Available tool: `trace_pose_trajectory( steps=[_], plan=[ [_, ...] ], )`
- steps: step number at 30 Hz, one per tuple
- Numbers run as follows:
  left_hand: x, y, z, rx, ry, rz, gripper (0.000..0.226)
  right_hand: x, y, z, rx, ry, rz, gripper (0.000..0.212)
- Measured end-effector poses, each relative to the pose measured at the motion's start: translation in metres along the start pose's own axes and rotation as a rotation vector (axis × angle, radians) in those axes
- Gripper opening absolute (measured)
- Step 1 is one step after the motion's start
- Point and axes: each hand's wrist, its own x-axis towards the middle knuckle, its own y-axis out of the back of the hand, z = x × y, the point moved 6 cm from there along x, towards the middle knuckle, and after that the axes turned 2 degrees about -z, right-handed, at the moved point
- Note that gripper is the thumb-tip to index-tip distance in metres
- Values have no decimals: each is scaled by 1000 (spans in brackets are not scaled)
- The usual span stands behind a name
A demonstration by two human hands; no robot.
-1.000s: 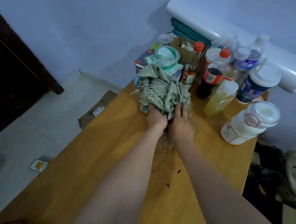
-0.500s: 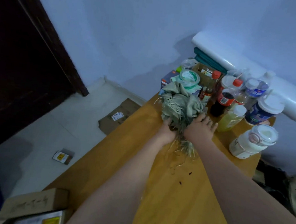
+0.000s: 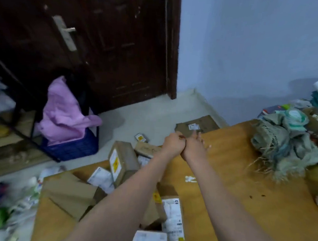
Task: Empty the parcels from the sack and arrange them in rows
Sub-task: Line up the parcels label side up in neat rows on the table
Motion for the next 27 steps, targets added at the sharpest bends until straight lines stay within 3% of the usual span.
trace_pose_trajectory(
  steps=[7,13,21,24,27],
  plan=[
    [-92,153,-111,-165,111,275,29,-94,-54,-162,30,285,-137,63],
    [-186,235,-248,-300,295,452,29,-161,-118,-218,-15,397,-208,41],
    [-245,238,-387,-575,611,486,32,-183,-190,-230,-189,395,-329,48],
    [-244,224,-408,-649,638,432,40,-188,-211,-232,-298,417,-350,69],
    [-233,217,-414,-678,622,382,50,-185,-220,-237,-314,442,-325,67]
  ],
)
